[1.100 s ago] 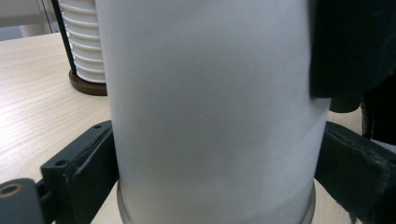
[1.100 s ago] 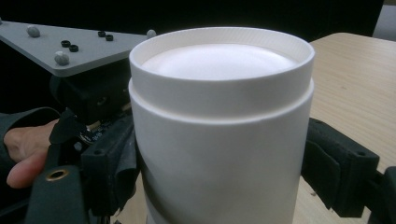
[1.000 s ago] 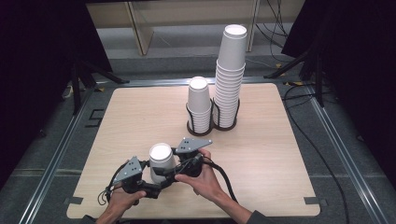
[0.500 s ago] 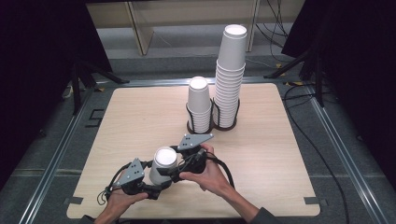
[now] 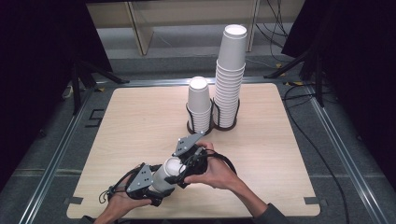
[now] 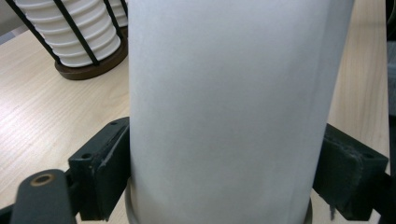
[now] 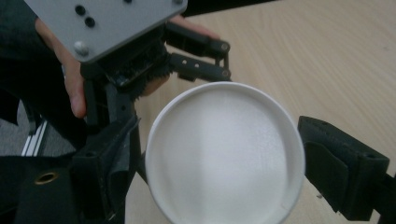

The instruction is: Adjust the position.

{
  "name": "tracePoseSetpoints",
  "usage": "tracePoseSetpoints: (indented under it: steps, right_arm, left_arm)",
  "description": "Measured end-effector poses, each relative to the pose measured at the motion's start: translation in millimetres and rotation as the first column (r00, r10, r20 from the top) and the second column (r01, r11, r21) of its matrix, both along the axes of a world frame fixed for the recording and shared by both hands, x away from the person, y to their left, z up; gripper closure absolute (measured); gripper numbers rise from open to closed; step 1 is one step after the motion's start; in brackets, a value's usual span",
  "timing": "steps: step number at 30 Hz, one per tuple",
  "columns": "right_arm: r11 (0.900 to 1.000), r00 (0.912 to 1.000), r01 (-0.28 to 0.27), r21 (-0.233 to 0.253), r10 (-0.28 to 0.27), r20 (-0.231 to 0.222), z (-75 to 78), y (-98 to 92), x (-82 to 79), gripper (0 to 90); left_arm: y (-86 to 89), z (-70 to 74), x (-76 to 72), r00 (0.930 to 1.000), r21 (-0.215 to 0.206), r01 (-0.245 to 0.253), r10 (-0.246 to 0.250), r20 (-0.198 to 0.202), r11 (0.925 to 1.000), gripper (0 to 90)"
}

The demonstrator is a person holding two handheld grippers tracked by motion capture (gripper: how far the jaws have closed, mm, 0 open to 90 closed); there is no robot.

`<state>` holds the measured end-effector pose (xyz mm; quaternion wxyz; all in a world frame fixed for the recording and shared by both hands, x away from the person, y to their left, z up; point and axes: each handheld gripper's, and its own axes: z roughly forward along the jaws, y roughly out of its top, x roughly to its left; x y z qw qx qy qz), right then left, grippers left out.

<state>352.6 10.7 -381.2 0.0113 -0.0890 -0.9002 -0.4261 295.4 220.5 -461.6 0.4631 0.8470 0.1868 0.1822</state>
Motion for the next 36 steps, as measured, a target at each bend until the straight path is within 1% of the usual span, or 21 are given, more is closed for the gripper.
tracePoseSetpoints:
  steps: [3,5,6,10,12,15,16,17,20,21,22,24,25,26,30,31,32,33,34,35,36]
  right_arm:
    - [0.999,0.9997,-0.023,-0.044,0.023,-0.013,-5.5,6.2,-2.3,17.5]
    - [0.998,0.9995,-0.032,-0.048,0.032,0.001,-5.7,6.7,-2.0,17.5]
    - [0.998,0.9994,-0.032,-0.060,0.031,-0.018,-7.1,8.2,-3.2,17.8]
    - [0.997,0.9991,-0.039,-0.066,0.038,-0.021,-8.5,9.2,-3.3,20.9]
    - [0.997,0.9990,-0.041,-0.071,0.039,-0.020,-8.5,8.5,-2.9,22.5]
    - [0.997,0.9991,-0.040,-0.062,0.039,-0.017,-8.0,6.7,-2.1,22.9]
    - [0.998,0.9992,-0.036,-0.044,0.035,-0.020,-6.8,4.3,-1.0,23.1]
    - [0.998,0.9992,-0.036,-0.044,0.035,-0.020,-6.8,4.3,-1.0,23.1]
    - [1.000,0.9983,-0.012,0.016,0.013,-0.056,-4.1,-5.5,4.9,23.5]
    - [1.000,0.9983,-0.012,0.016,0.013,-0.056,-4.1,-5.5,4.9,23.5]
    - [1.000,0.9977,0.000,0.028,0.002,-0.068,-3.3,-8.1,6.2,23.5]
    - [0.998,0.9980,0.011,0.057,-0.007,-0.062,-1.2,-14.2,9.7,23.6]
    - [0.998,0.9989,0.022,0.055,-0.019,-0.042,-0.1,-16.9,10.8,23.7]
    - [0.998,0.9989,0.041,0.045,-0.040,-0.025,1.5,-20.3,11.8,23.7]
    - [0.993,0.9942,0.103,0.065,-0.100,-0.040,4.8,-34.2,18.0,23.8]
    - [0.991,0.9938,0.109,0.076,-0.107,-0.028,5.6,-37.4,20.5,23.8]
    - [0.986,0.9913,0.130,0.100,-0.128,-0.033,7.9,-43.4,23.5,23.8]
    - [0.986,0.9913,0.130,0.100,-0.128,-0.033,7.9,-43.4,23.5,23.8]
    - [0.982,0.9896,0.141,0.129,-0.136,-0.046,10.1,-48.0,25.6,23.8]
    - [0.982,0.9896,0.141,0.129,-0.136,-0.046,10.1,-48.0,25.6,23.8]
    - [0.979,0.9866,0.155,0.135,-0.146,-0.072,11.4,-49.8,25.2,23.8]
  left_arm:
    - [-1.0,-0.6,-1.0,0.9999,0.024,0.011,-0.011,0.000,0.9997,14.6]
    - [-0.8,0.0,-0.7,0.9998,0.043,0.021,-0.021,0.001,0.9989,14.6]
    - [-1.4,-0.4,-1.3,0.9998,0.040,0.021,-0.021,0.000,0.9990,14.6]
    - [-2.0,0.6,-2.5,0.9995,0.058,0.031,-0.031,0.003,0.9979,14.6]
    - [-2.2,-0.1,-2.5,0.9996,0.052,0.028,-0.029,0.004,0.9983,14.5]
    - [-1.9,-1.3,-1.6,0.9995,0.019,0.033,-0.033,0.001,0.9993,12.8]
    - [-0.7,-1.8,-0.8,0.9997,-0.022,0.024,-0.023,0.007,0.9995,11.1]
    - [-0.7,-1.8,-0.8,0.9997,-0.022,0.024,-0.023,0.007,0.9995,10.2]
    - [2.9,-0.3,0.0,0.9998,-0.082,0.011,-0.009,0.019,0.9965,9.2]
    - [3.5,0.4,0.2,0.9995,-0.098,0.014,-0.011,0.028,0.9951,9.2]
    - [3.4,1.3,-0.4,0.9992,-0.130,0.013,-0.008,0.040,0.9914,9.2]
    - [5.5,4.2,-1.6,0.9990,-0.149,0.000,0.007,0.045,0.9888,10.0]
    - [5.8,4.1,-1.2,0.9987,-0.182,-0.005,0.014,0.049,0.9832,13.2]
    - [7.0,5.1,-0.9,0.9981,-0.194,-0.025,0.035,0.050,0.9806,15.2]
    - [11.6,8.5,0.1,0.9966,-0.273,-0.038,0.056,0.060,0.9613,14.6]
    - [12.5,9.5,0.0,0.9967,-0.276,-0.038,0.056,0.059,0.9604,14.6]
    - [12.9,9.7,0.3,0.9965,-0.296,-0.035,0.056,0.063,0.9546,14.6]
    - [14.0,11.0,-0.5,0.9961,-0.289,-0.045,0.065,0.059,0.9563,14.6]
    - [15.4,11.6,0.1,0.9956,-0.282,-0.041,0.063,0.069,0.9585,14.6]
    - [15.2,11.3,0.7,0.9958,-0.304,-0.036,0.060,0.069,0.9519,14.6]
    - [15.9,12.0,0.2,0.9955,-0.308,-0.044,0.067,0.067,0.9503,14.6]
